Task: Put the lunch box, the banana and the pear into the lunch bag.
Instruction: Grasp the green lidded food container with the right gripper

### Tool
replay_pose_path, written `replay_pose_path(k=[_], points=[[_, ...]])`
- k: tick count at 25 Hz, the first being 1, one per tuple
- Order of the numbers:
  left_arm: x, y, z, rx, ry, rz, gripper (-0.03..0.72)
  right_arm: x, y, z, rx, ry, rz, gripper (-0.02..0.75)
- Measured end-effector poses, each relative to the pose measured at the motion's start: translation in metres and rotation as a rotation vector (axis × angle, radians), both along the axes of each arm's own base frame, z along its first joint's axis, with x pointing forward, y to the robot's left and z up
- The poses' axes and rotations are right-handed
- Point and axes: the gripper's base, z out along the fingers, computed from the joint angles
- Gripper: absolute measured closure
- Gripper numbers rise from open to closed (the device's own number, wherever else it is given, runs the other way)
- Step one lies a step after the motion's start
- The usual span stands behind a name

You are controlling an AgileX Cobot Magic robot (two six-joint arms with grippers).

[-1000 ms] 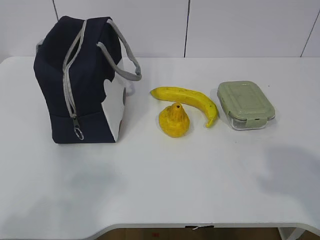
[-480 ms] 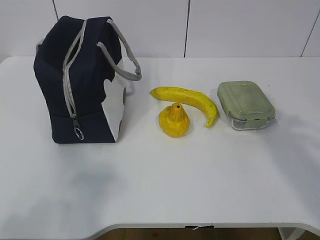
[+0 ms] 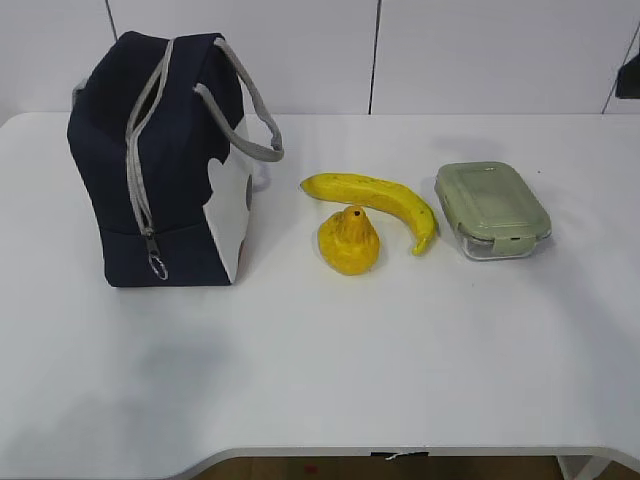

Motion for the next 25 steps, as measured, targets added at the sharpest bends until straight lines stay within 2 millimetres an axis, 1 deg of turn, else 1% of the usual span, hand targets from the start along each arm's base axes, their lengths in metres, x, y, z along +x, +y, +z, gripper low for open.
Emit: replay_pose_path(k=[5,8,13,16,19,22,25], points=[[0.000,0.000,0.000,0.000,0.000,0.000,0.450,0.041,0.002,-0.019,-0.002,0.107,-0.001,0.263],[0.000,0.000,0.000,0.000,0.000,0.000,0.449,0.060,0.003,-0.029,0.000,0.150,-0.001,0.263],[0.000,0.000,0.000,0.000,0.000,0.000,0.449,0.086,0.006,-0.040,0.024,0.202,0.010,0.263],[0.000,0.000,0.000,0.000,0.000,0.000,0.449,0.102,0.011,-0.045,0.052,0.235,0.048,0.263],[0.000,0.000,0.000,0.000,0.000,0.000,0.449,0.119,0.014,-0.053,0.117,0.290,0.094,0.263],[0.000,0.000,0.000,0.000,0.000,0.000,0.448,0.134,0.010,-0.059,0.184,0.339,0.149,0.263],[0.000,0.000,0.000,0.000,0.000,0.000,0.448,0.145,0.001,-0.060,0.243,0.362,0.211,0.263]])
